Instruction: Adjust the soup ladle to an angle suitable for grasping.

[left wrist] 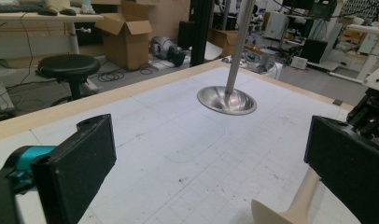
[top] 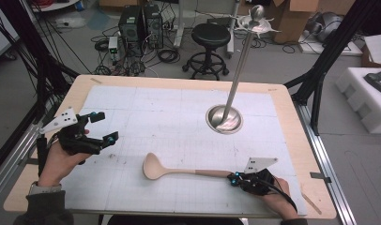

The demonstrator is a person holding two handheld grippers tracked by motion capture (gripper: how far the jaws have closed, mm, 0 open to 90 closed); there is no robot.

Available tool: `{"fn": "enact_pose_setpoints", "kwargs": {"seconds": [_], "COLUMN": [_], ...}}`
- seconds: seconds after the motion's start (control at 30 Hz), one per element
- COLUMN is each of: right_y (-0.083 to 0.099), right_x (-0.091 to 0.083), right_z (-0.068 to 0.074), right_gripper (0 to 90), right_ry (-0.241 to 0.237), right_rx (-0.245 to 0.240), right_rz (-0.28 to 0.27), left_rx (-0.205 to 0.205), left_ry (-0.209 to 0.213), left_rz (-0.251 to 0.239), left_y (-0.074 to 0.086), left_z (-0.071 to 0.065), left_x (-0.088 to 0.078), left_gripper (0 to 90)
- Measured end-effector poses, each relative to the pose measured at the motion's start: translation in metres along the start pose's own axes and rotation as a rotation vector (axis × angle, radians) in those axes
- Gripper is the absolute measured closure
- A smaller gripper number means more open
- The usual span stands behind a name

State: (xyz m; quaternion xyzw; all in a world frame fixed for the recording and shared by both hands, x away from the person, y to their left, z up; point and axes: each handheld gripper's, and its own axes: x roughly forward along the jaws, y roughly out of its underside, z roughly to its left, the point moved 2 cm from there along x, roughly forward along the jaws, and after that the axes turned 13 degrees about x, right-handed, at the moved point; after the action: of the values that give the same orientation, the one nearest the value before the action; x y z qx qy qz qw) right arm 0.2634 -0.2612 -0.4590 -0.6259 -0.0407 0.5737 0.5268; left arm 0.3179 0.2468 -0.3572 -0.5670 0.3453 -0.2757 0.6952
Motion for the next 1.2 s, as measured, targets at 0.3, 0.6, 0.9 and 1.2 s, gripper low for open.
{"fn": "enact_pose_setpoints", "kwargs": {"seconds": [0.3, 0.6, 0.9, 1.2], "right_y": [-0.014, -0.025, -0.037, -0.050], "right_x": [0.009, 0.019, 0.027, 0.037], "right_z": [-0.014, -0.026, -0.036, -0.046], "right_gripper": [90.0, 90.0, 90.0, 90.0], "right_ry": [0.042, 0.086, 0.113, 0.120], "right_rx": [0.006, 0.032, 0.045, 0.055], "right_rz": [-0.007, -0.026, -0.035, -0.036], "left_rx": [-0.002, -0.003, -0.005, -0.006], "left_ry": [-0.002, -0.001, -0.001, -0.003], "left_rz": [0.001, -0.003, -0.002, -0.007], "left_y": [0.000, 0.000, 0.000, 0.000], "left_z": [0.000, 0.000, 0.001, 0.001], "left_x": [-0.001, -0.001, -0.001, -0.001], "left_gripper": [2.6, 2.6, 2.6, 2.6]}}
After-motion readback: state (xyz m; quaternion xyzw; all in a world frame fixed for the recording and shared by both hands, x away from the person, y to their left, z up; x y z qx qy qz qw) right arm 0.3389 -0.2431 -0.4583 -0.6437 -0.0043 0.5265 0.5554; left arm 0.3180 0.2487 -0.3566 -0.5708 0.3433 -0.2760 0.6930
